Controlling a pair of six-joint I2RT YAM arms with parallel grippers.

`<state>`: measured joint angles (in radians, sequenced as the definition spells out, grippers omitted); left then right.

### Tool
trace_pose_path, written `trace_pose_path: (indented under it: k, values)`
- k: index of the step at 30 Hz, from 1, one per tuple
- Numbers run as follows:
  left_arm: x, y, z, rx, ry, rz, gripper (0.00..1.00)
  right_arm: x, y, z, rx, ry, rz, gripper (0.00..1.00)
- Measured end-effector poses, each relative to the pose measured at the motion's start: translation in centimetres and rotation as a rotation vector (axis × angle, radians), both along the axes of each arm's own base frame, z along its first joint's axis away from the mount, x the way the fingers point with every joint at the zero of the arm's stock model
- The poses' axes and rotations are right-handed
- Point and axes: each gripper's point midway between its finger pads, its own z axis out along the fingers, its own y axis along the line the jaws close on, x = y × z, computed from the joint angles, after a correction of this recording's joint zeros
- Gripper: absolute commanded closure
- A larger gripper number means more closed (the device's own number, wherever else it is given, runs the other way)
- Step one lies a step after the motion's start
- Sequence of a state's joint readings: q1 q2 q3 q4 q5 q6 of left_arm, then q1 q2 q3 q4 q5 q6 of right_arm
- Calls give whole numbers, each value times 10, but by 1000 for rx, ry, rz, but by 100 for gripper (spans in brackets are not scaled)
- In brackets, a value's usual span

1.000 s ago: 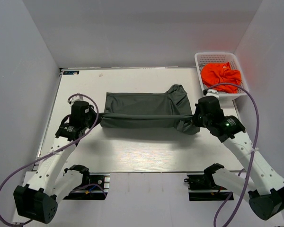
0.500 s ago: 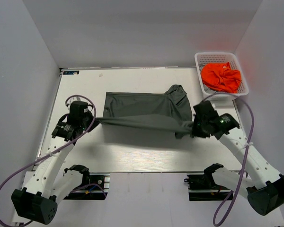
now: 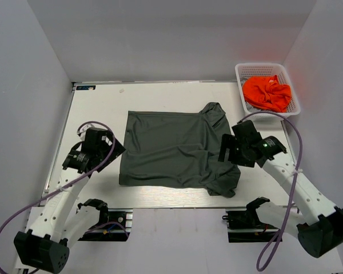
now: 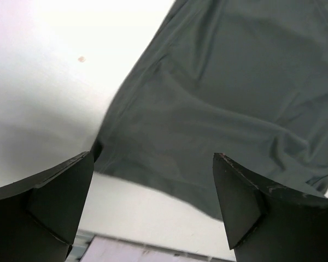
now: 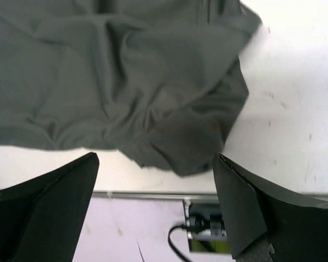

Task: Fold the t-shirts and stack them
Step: Flatten out the tshirt

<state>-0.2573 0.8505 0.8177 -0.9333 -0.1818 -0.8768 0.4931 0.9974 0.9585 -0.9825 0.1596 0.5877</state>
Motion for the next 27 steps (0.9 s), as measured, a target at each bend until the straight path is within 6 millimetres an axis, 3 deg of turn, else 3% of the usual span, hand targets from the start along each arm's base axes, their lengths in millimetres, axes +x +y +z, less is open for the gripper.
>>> trace_pose_path:
  k: [4,12,18,20,24,27]
  values:
    - [31,-13,-8,-17,-15,-35,1,25,9,-17,-23,-14,14,10]
    - [87,-46,-81,-34,131,-153,1,76,13,-80,-150,58,-19,10]
    - [123,-68,-109,-68,160,-224,1,99,10,-128,-206,163,-33,10]
    - [136,-75,-116,-79,171,-240,1,110,12,-131,-196,176,-34,10]
    - [169,-85,-115,-82,144,-255,1,149,19,-131,-179,150,-30,10]
    - [203,-91,-115,-81,125,-250,1,175,23,-131,-165,135,-20,10]
